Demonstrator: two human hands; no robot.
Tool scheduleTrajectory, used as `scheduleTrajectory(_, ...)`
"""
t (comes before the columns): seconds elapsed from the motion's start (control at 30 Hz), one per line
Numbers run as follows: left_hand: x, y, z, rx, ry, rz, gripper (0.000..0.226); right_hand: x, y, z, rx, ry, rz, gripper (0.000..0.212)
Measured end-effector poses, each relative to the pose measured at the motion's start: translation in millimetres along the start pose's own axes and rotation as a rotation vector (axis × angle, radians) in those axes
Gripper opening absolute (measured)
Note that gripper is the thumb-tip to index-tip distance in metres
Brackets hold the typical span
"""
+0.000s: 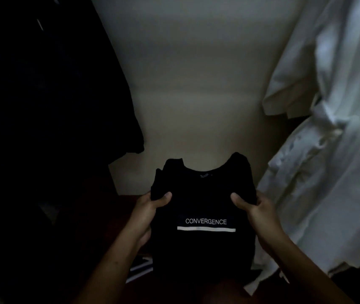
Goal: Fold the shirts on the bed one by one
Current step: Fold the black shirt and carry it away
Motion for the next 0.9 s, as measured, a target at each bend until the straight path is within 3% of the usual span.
scheduleTrajectory(0.27,-26,100,68,0.033,0.006,0.040,0.026,14,-121,56,-0.027,0.021,-0.036,0.010)
scheduleTrajectory(0.37,-34,123,88,0.027,0.008,0.062,0.026,19,-154,72,-0.003,0.060,-0.068,0.015)
scheduleTrajectory(0.63,-38,165,170,-0.098,-0.007,0.029,0.029,40,-211,145,0.107,0.100,-0.075,0.019)
scheduleTrajectory(0.8,-33,198,240,-0.198,-0.022,0.025,0.019,49,-254,205,0.222,0.073,-0.111,0.013)
scheduleTrajectory(0.9,-36,217,272,-0.246,-0.038,0.042,0.018,58,-287,240,0.281,0.072,-0.156,0.025)
Point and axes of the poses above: each hand's wrist, its own z-axis towards the middle knuckle, its own x-axis out of the palm, y = z × x, the point moved 9 cm from there along z, towards the middle knuckle, and after that the axes turned 6 degrees about -y, right-handed, at the moved point
